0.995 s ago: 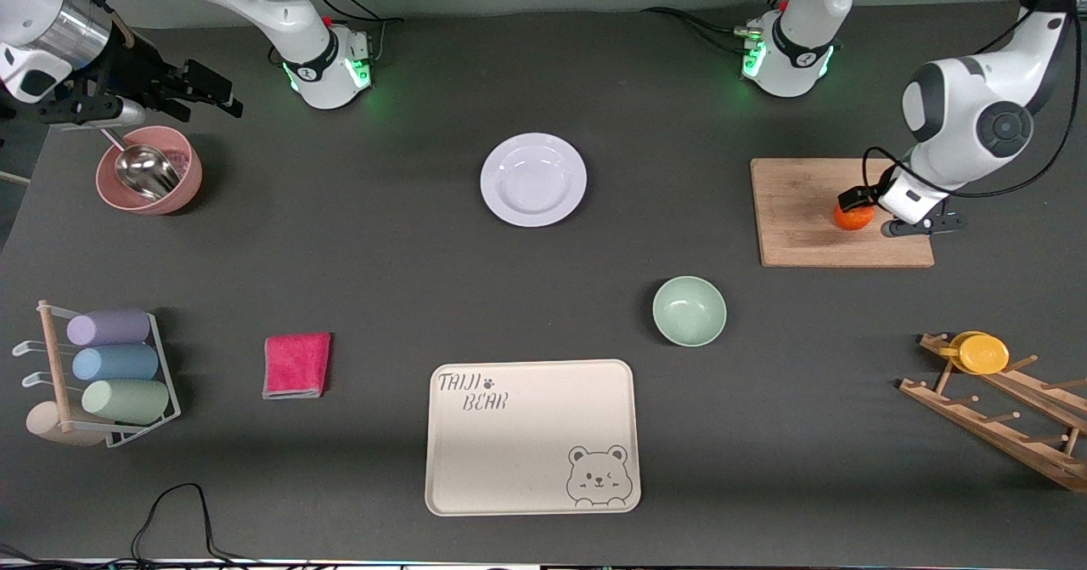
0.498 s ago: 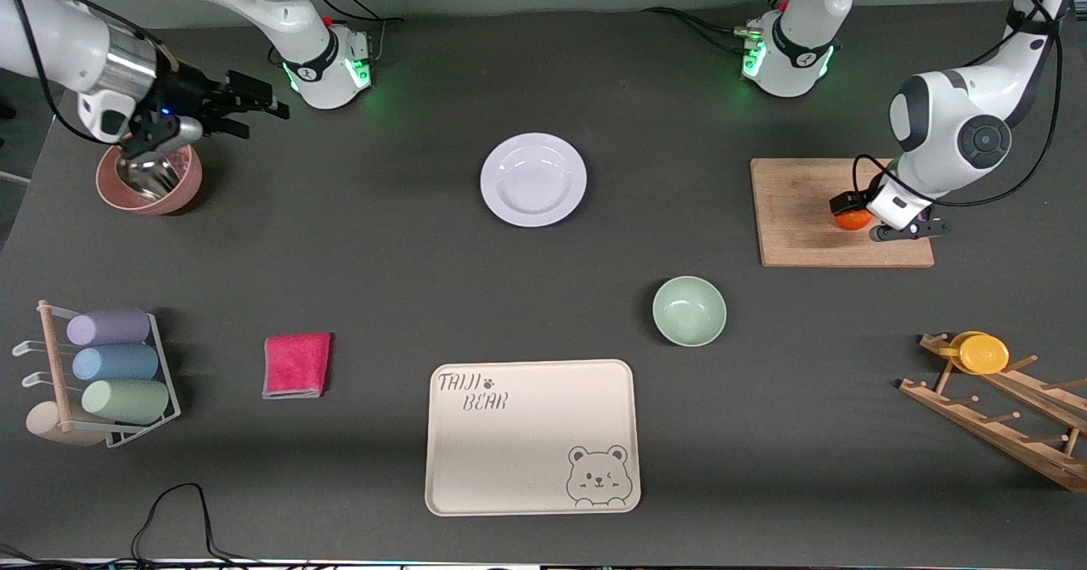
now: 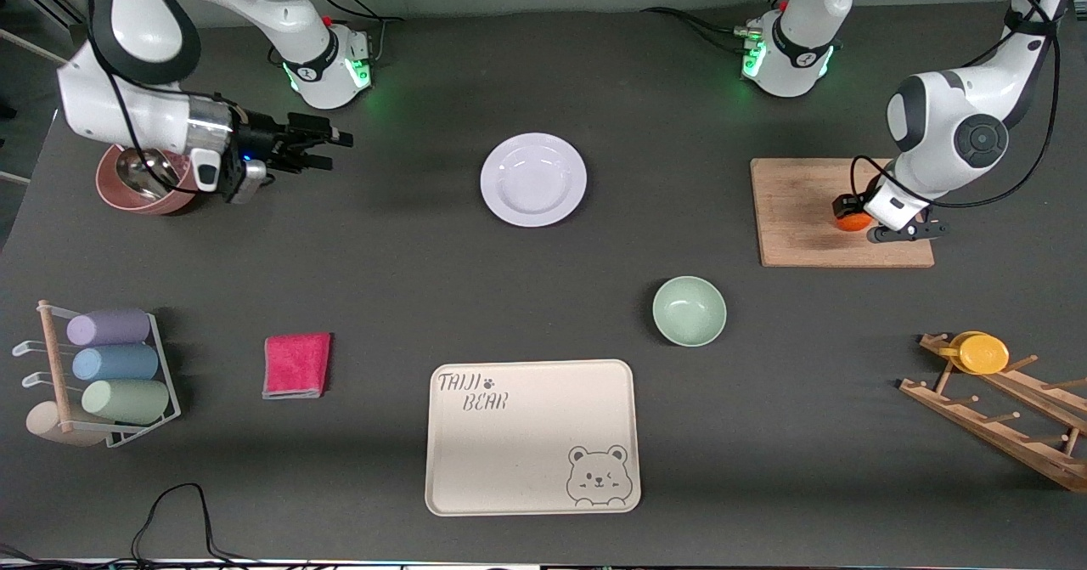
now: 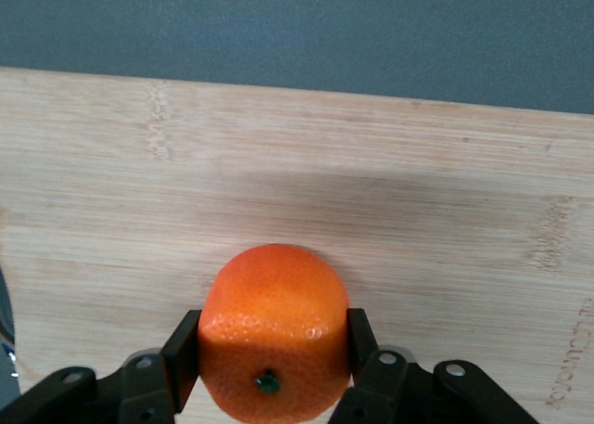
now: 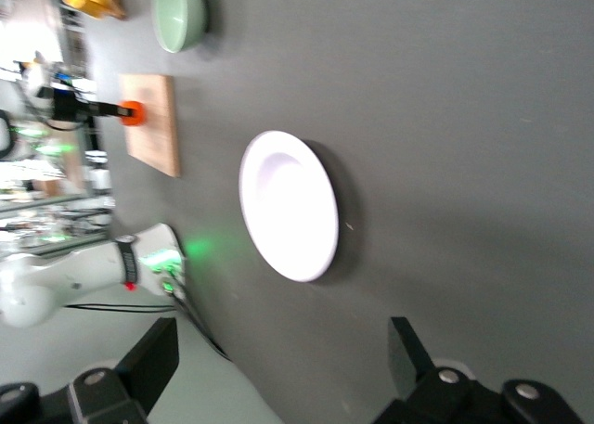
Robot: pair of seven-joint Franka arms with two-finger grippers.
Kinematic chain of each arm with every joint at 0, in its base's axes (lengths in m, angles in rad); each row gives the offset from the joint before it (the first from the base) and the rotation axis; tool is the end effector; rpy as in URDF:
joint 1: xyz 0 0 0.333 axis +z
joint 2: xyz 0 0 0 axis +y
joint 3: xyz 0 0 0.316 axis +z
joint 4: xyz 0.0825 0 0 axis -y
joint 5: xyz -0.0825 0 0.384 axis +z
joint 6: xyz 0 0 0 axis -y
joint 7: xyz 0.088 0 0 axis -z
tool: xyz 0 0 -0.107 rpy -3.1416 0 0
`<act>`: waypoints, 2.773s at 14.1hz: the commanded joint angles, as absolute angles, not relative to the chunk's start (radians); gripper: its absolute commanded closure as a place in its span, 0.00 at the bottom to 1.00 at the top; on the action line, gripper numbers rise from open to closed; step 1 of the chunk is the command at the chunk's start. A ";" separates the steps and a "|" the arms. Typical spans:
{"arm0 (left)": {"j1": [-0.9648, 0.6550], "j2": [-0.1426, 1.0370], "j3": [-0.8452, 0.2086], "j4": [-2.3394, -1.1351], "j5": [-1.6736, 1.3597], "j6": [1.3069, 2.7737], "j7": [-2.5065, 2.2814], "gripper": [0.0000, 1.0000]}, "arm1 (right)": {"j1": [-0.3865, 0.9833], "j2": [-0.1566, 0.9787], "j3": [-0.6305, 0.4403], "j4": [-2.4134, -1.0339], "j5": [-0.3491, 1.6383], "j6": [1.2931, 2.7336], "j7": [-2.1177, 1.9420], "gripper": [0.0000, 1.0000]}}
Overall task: Place orange and plate with both arms
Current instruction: 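Grasp and lift the orange with the left gripper while the right gripper grips the plate, then carry the orange with the left gripper over the white plate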
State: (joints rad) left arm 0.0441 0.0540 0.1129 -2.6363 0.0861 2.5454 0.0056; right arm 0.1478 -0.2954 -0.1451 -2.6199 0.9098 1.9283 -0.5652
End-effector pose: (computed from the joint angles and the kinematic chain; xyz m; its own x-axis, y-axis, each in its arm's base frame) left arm 0.4078 0.0641 0.2160 0.9861 0.0791 -0.1461 0.0736 -0.9964 -0.0428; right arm 0.3812 0.0578 0.3448 0.9891 0.1086 -0.0996 -0.0082 -0.6345 -0.7729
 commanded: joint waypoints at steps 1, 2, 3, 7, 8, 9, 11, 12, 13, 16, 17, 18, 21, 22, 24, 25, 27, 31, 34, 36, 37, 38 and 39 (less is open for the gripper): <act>0.022 -0.021 0.100 -2.585 0.084 2.417 -0.014 1.00 | 0.155 -0.157 -0.156 -2.657 1.101 1.959 -0.783 0.00; 0.012 -0.056 0.085 -2.544 0.084 2.298 -0.035 1.00 | 0.155 -0.100 -0.156 -2.661 1.162 1.957 -0.861 0.00; 0.008 -0.095 0.080 -2.492 0.084 2.189 -0.050 1.00 | 0.155 -0.051 -0.155 -2.664 1.233 1.957 -0.938 0.00; -0.015 -0.238 0.023 -2.219 0.078 1.733 -0.060 1.00 | 0.192 0.125 -0.150 -2.671 1.451 1.954 -1.185 0.00; -0.015 -0.239 0.002 -2.107 0.077 1.613 -0.060 1.00 | 0.202 0.158 -0.147 -2.671 1.489 1.954 -1.218 0.00; -0.017 -0.230 -0.005 -2.003 0.075 1.517 -0.057 1.00 | 0.219 0.179 -0.147 -2.669 1.529 1.956 -1.238 0.00; -0.025 -0.203 -0.029 -1.835 0.054 1.381 -0.057 1.00 | 0.232 0.236 -0.134 -2.668 1.598 1.956 -1.299 0.00; -0.028 -0.195 -0.035 -1.786 0.048 1.346 -0.057 1.00 | 0.233 0.264 -0.124 -2.666 1.629 1.956 -1.328 0.00; -0.028 -0.192 -0.044 -1.760 0.029 1.332 -0.060 1.00 | 0.233 0.285 -0.112 -2.665 1.649 1.956 -1.350 0.00; -0.029 -0.183 -0.115 -1.714 0.006 1.324 -0.168 1.00 | 0.233 0.336 -0.075 -2.663 1.730 1.954 -1.419 0.00; -0.029 -0.175 -0.167 -1.701 -0.012 1.324 -0.234 1.00 | 0.233 0.342 -0.061 -2.663 1.747 1.956 -1.427 0.00; -0.029 -0.158 -0.216 -1.689 -0.052 1.327 -0.344 1.00 | 0.233 0.350 -0.055 -2.661 1.756 1.956 -1.434 0.00; -0.032 -0.050 -0.409 -1.629 -0.140 1.392 -0.714 1.00 | 0.233 0.356 -0.052 -2.658 1.756 1.951 -1.448 0.00; -0.032 -0.014 -0.484 -1.626 -0.141 1.441 -0.815 1.00 | 0.233 0.357 -0.052 -2.658 1.756 1.948 -1.450 0.00; -0.058 0.072 -0.601 -1.626 -0.138 1.556 -0.999 1.00 | 0.233 0.368 -0.052 -2.657 1.756 1.947 -1.462 0.00; -0.101 0.121 -0.627 -1.626 -0.126 1.616 -1.090 1.00 | 0.233 0.370 -0.052 -2.655 1.756 1.947 -1.463 0.02; -0.216 0.216 -0.630 -1.631 -0.080 1.712 -1.211 1.00 | 0.233 0.370 -0.052 -2.655 1.756 1.945 -1.463 0.18; -0.360 0.397 -0.630 -1.663 0.035 1.846 -1.339 1.00 | 0.233 0.370 -0.052 -2.655 1.756 1.945 -1.465 0.46; -0.400 0.431 -0.629 -1.785 0.037 2.065 -1.356 1.00 | 0.232 0.370 -0.052 -2.655 1.756 1.945 -1.485 0.57; -0.422 0.445 -0.627 -1.865 0.043 2.210 -1.358 1.00 | 0.232 0.370 -0.052 -2.655 1.756 1.945 -1.485 0.59; -0.436 0.465 -0.627 -1.879 0.061 2.245 -1.358 1.00 | 0.232 0.370 -0.052 -2.655 1.756 1.945 -1.485 0.63; -0.448 0.492 -0.626 -1.881 0.095 2.259 -1.370 1.00 | 0.232 0.371 -0.052 -2.655 1.756 1.945 -1.485 0.63; -0.465 0.521 -0.624 -1.879 0.138 2.278 -1.417 1.00 | 0.232 0.371 -0.052 -2.655 1.756 1.945 -1.486 0.63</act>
